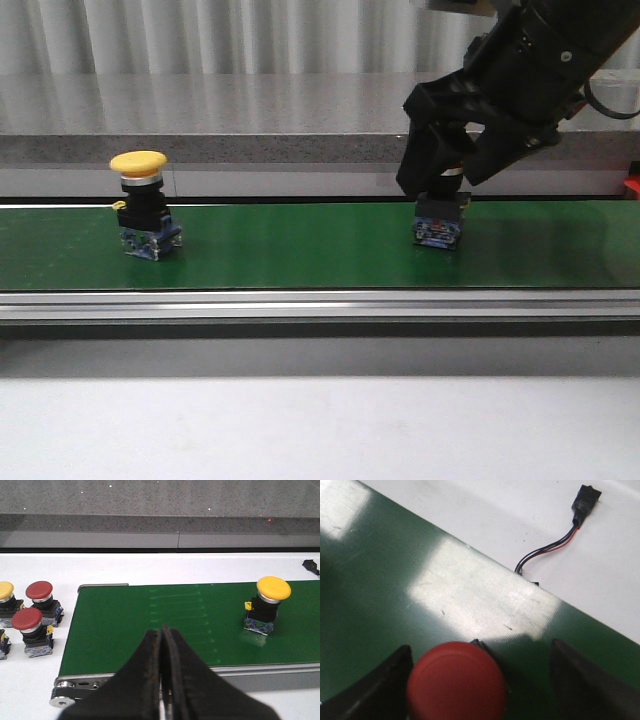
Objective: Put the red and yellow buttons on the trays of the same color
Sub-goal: 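Grasp the red button at the belt's far end with the right gripper, then lower the red button into the red tray and open the right gripper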
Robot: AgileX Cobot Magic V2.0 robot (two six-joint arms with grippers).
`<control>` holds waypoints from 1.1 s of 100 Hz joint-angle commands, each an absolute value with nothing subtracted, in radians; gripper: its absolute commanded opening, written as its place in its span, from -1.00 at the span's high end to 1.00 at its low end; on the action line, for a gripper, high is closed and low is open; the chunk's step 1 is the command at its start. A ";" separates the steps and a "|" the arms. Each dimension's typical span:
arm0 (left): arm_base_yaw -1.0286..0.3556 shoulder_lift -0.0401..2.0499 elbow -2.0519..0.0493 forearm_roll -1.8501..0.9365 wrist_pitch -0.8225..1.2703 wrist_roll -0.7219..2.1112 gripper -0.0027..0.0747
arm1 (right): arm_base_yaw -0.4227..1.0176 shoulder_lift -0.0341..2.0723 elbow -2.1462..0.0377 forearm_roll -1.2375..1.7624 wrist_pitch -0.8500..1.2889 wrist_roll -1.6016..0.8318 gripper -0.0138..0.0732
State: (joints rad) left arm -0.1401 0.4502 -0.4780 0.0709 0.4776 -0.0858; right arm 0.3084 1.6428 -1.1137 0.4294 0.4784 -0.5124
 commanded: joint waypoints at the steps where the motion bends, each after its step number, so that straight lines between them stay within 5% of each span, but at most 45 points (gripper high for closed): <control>1: -0.147 0.453 -0.504 0.068 0.397 -0.087 0.99 | 0.311 1.609 -1.149 0.449 0.436 -0.524 -0.23; 16: -0.147 0.453 -0.504 0.068 0.397 -0.087 0.99 | 0.304 1.607 -1.163 0.441 0.488 -0.524 0.23; 40: -0.147 0.453 -0.504 0.068 0.397 -0.087 0.99 | 0.173 1.568 -1.289 0.436 0.609 -0.510 0.24; 80: -0.147 0.453 -0.504 0.068 0.397 -0.087 0.99 | -0.350 1.572 -1.445 0.436 0.615 -0.376 0.24; 110: -0.147 0.453 -0.504 0.068 0.397 -0.087 0.99 | -0.608 1.646 -1.445 0.459 0.556 -0.334 0.24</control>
